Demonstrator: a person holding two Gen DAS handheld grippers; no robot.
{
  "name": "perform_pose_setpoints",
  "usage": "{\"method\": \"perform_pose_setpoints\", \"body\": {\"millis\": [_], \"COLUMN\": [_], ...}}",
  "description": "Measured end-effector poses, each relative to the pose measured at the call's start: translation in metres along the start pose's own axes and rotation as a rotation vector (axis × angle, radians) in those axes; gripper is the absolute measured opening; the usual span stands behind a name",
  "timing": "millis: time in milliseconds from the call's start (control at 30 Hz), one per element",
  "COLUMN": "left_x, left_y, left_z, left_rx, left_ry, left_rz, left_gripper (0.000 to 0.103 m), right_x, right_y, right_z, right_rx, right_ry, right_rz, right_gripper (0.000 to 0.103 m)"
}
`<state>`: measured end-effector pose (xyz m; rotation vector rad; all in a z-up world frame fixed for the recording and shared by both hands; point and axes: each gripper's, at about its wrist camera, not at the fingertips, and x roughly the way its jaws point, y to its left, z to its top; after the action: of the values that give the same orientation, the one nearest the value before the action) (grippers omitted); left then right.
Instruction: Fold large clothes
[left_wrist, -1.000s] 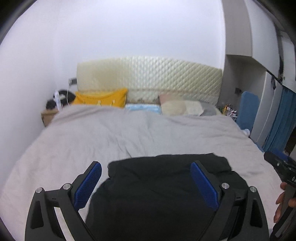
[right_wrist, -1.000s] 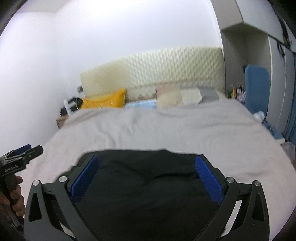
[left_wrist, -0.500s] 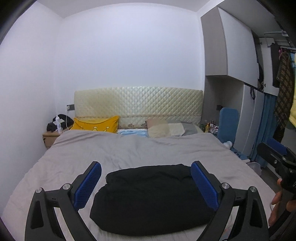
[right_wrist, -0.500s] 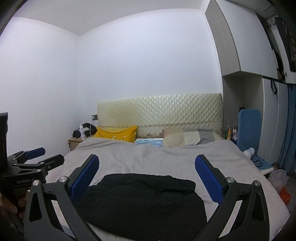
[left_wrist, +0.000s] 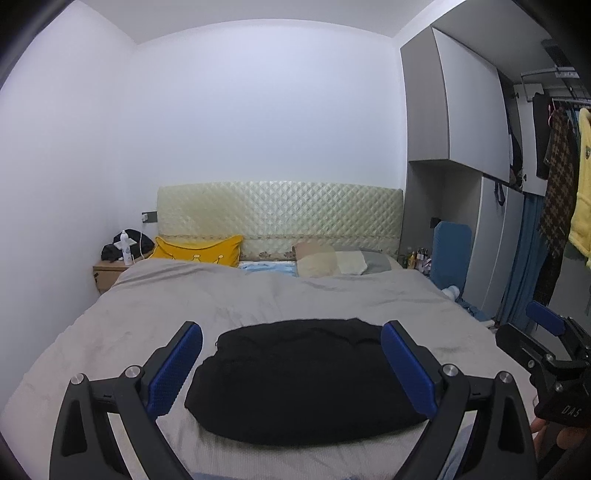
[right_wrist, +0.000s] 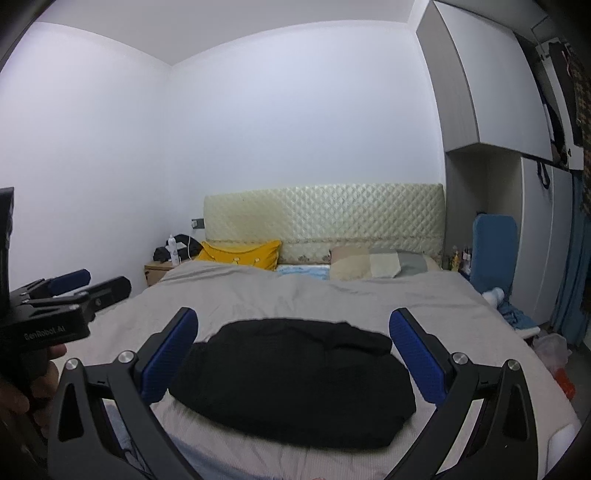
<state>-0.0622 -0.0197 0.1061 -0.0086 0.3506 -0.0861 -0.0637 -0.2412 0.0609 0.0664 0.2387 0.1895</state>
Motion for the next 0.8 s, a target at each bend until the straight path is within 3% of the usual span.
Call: {"method": "perform_pose_setpoints", "body": {"millis": [600,800], "left_x": [0.057,0.065], "left_y": [0.007,0.003], "left_z": [-0.066,-0.075], "left_rx": [-0.01,0.001], "left_ry": [0.186,0.201], "left_rz": [0.011,0.004], "left_gripper": [0.098,0.098], "right_x": [0.025,0.036], "right_y": [-0.018,-0.023], "right_z": [-0.074,-0.086], "right_rx": [0.045,0.05], "right_ry": [0.131,0.154], "right_rz": [-0.045,-0.054], "right_gripper": [0.103,0.103]}}
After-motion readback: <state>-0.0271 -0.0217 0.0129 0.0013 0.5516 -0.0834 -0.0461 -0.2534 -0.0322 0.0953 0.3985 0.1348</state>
